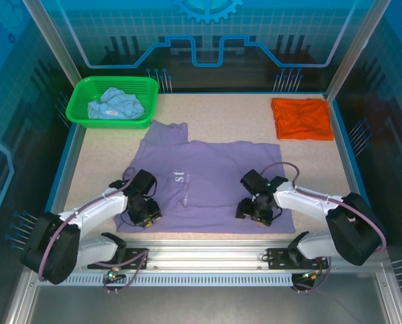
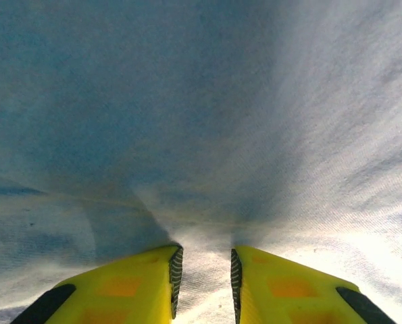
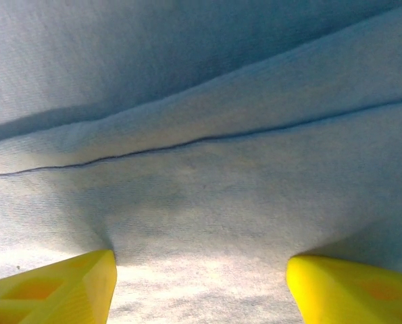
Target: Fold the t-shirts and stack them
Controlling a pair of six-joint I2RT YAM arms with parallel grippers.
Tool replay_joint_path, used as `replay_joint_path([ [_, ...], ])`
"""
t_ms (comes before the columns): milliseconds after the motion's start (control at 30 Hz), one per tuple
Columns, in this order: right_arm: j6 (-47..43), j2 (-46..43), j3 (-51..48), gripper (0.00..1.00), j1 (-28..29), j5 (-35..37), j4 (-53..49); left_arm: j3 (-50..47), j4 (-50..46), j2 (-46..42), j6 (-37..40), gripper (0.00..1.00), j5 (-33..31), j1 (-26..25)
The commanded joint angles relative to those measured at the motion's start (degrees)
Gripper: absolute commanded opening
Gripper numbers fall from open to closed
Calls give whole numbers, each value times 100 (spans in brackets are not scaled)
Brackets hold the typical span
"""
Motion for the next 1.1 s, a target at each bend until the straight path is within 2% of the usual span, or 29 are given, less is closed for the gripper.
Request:
replay_joint_path([
  [0, 280, 11, -711, 73, 12, -402, -379, -122, -506, -144, -137, 30, -34, 40],
  [267, 481, -600, -1055, 75, 38, -643, -528, -226, -978, -620, -319, 33, 103, 29],
  [400, 447, -789, -793, 77, 47, -577, -854, 76, -1158, -701, -252, 39, 142, 39],
  [533, 269, -1075, 107, 80, 14, -212, -1401, 1136, -1163, -404, 80, 49, 70, 146],
  [600, 251, -1193, 674, 82, 12, 10, -1546, 1991, -1244, -12, 431, 54, -91, 268],
  [700, 273, -1324, 1328, 85, -19, 411, -1239, 3115, -1198, 627, 1008, 63, -302, 517],
  [767, 169, -1277, 1589, 86, -45, 759, -777, 3682, -892, 1081, 1284, 69, -181, 731],
  [833, -42, -1040, 1947, 88, -160, 986, -92, 4197, -659, 1655, 1395, 70, 182, 1037],
  [933, -387, -241, 2564, 88, -490, 932, 1044, 4930, -467, 2308, 1407, 70, 554, 1297],
  [1000, -604, 756, 3499, 86, -634, 981, 1194, 5096, -248, 2429, 1306, 71, 604, 1349],
  [1067, -964, 1933, 4744, 80, -729, 822, 923, 5039, -85, 2419, 1144, 73, 615, 1367],
])
